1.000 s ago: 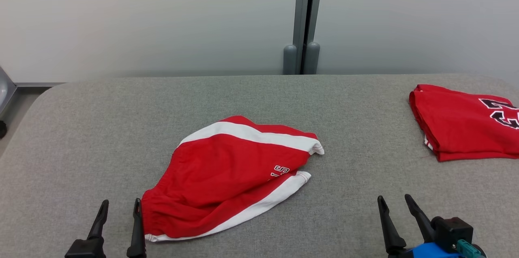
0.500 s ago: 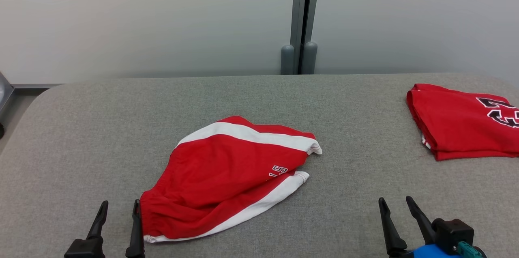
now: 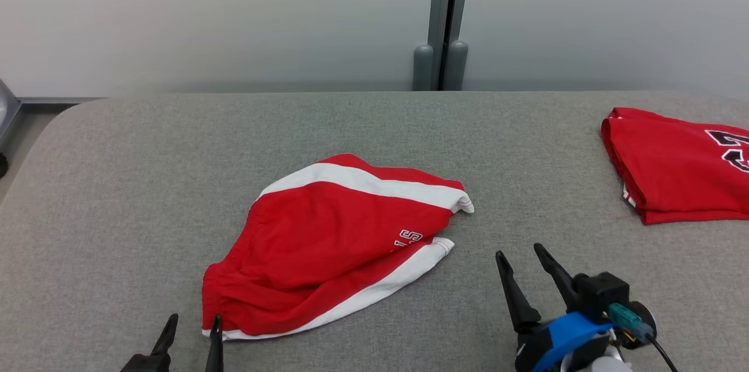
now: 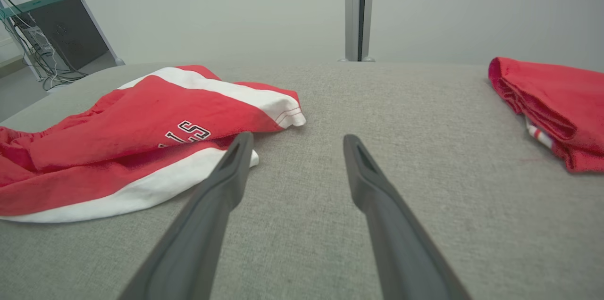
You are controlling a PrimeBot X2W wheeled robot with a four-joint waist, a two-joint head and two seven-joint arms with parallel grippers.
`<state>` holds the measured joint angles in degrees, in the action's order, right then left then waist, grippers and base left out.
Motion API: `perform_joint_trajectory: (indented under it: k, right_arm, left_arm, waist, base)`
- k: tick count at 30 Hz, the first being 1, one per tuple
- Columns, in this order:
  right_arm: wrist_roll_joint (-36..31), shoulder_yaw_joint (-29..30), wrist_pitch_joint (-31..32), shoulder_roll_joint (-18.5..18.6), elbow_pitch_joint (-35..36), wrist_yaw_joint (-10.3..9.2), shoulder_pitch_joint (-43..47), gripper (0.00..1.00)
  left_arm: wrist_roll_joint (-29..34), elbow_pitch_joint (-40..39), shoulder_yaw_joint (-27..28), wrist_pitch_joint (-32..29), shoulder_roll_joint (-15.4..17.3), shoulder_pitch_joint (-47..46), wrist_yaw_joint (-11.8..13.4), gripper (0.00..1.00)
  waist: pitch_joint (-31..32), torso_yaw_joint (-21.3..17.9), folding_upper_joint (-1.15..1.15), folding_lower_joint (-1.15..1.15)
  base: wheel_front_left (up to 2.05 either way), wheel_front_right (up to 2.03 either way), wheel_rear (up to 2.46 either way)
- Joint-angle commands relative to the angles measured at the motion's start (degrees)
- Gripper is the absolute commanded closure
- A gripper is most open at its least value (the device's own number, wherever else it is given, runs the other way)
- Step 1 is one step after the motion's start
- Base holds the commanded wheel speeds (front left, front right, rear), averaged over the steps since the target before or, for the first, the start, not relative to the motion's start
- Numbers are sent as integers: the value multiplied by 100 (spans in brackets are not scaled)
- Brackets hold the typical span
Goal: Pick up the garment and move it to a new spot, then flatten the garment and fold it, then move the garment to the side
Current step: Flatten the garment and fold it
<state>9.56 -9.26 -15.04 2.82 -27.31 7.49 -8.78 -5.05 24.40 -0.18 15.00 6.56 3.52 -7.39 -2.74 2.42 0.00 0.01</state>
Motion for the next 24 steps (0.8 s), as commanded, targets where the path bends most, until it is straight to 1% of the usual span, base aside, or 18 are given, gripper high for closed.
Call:
perform_joint_trajectory:
  k: [1, 6, 7, 10, 15, 23, 24]
  right_arm:
    - [-19, -116, -20, 14, -190, 1, -249, 0]
    - [123, -581, -20, 15, -864, 1, -874, 0]
    - [123, -581, -20, 15, -864, 1, -874, 0]
    - [219, -860, -19, 16, -1241, 1, -1202, 0]
    - [413, -1193, -20, 16, -1749, 1, -1644, 0]
    - [668, -1516, -20, 17, -2443, 1, -2104, 0]
    - [717, -1569, -19, 17, -2550, 1, -2131, 0]
  left_arm:
    - [-30, 159, -86, 25, 53, -109, -8, 0]
    - [-162, 606, -464, 26, 224, -363, -10, 0]
    - [-162, 606, -464, 26, 224, -363, -10, 0]
    - [-243, 770, -774, 25, 346, -558, -10, 0]
    - [-340, 821, -1239, 25, 541, -910, -10, 0]
    - [-454, 800, -1728, 26, 686, -1231, -11, 0]
    - [-468, 801, -1791, 26, 699, -1256, -11, 24]
  waist:
    - [-76, 49, 0, -1]
    - [-241, 122, 0, -1]
    - [-241, 122, 0, -1]
    - [-345, 150, 0, -1]
    - [-525, 212, 0, -1]
    - [-692, 312, 0, -1]
    - [-705, 323, 0, -1]
  base:
    - [0, 0, 0]
    - [0, 0, 0]
    - [0, 0, 0]
    - [0, 0, 0]
    - [0, 0, 0]
    - [0, 0, 0]
    - [0, 0, 0]
